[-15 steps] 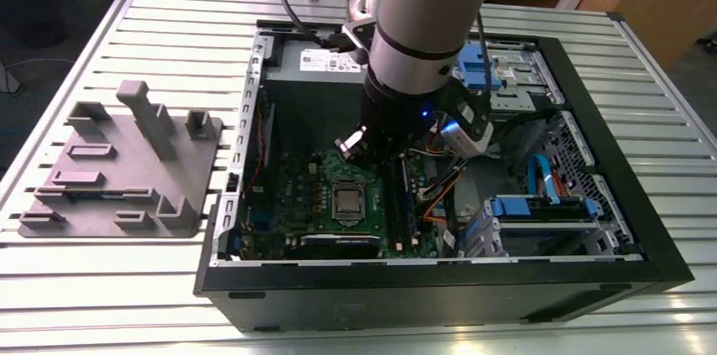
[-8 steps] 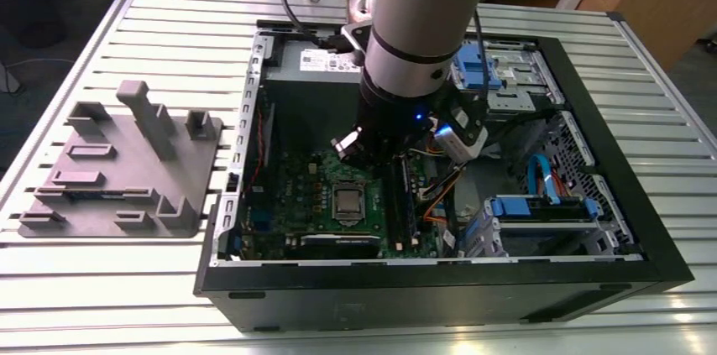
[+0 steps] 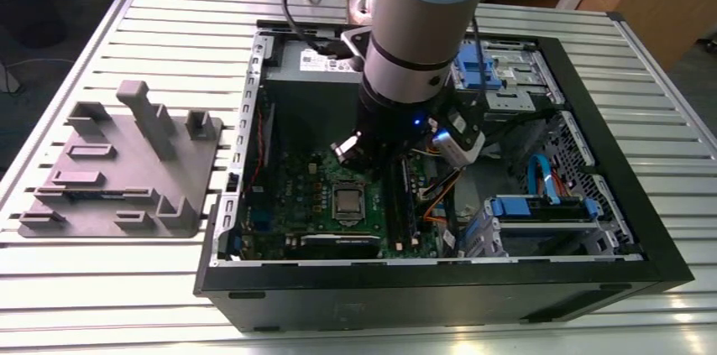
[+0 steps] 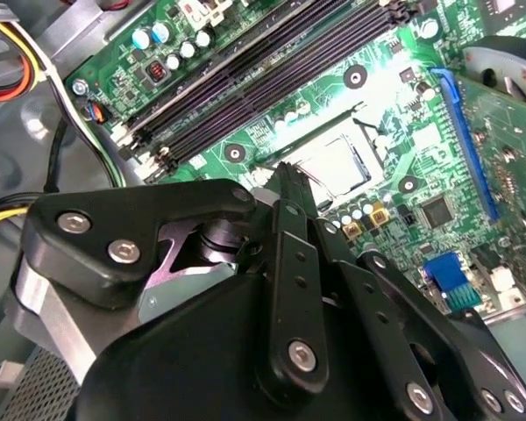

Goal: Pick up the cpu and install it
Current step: 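Install the first cpu locking lever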

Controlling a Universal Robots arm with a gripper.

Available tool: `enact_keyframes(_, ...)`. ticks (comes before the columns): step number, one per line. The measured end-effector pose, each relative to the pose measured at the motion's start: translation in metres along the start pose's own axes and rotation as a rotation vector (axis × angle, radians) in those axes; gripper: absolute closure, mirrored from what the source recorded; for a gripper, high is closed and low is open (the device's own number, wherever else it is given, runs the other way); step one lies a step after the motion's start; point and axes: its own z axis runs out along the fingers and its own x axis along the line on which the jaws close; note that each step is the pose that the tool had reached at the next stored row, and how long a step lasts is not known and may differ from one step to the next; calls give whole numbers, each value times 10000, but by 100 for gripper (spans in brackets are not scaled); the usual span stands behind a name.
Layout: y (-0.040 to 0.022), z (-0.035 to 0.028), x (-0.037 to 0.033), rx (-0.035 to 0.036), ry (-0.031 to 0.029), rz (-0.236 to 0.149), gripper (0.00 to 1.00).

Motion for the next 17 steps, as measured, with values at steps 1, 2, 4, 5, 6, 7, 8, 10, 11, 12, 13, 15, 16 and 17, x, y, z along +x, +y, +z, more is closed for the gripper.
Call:
enact_keyframes(1, -1, 13, 0, 0, 0, 0, 90)
enact_keyframes(2, 0, 23, 2, 1, 1, 1, 90)
enact_keyframes(4, 5, 33, 14, 1, 1, 0, 90)
enact_keyframes(5, 7, 38, 21, 1, 2, 0, 90)
enact_keyframes(6, 8, 43, 25, 1, 1, 0, 90)
enact_keyframes(7, 4, 50, 28, 0, 1, -2, 90)
enact_keyframes(8, -1, 57, 31, 1, 2, -1, 90)
enact_keyframes(10, -16, 80, 39, 1, 1, 0, 90)
enact_keyframes(11, -26, 91, 44, 0, 1, 0, 90)
enact_keyframes(12, -40, 102, 50, 1, 1, 0, 90)
enact_keyframes(13, -55, 115, 58, 1, 1, 0, 90)
enact_keyframes(15, -83, 145, 70, 1, 1, 0, 90)
enact_keyframes(16, -95, 162, 76, 2, 2, 0, 90)
enact_keyframes(17, -107, 179, 81, 2, 3, 0, 90)
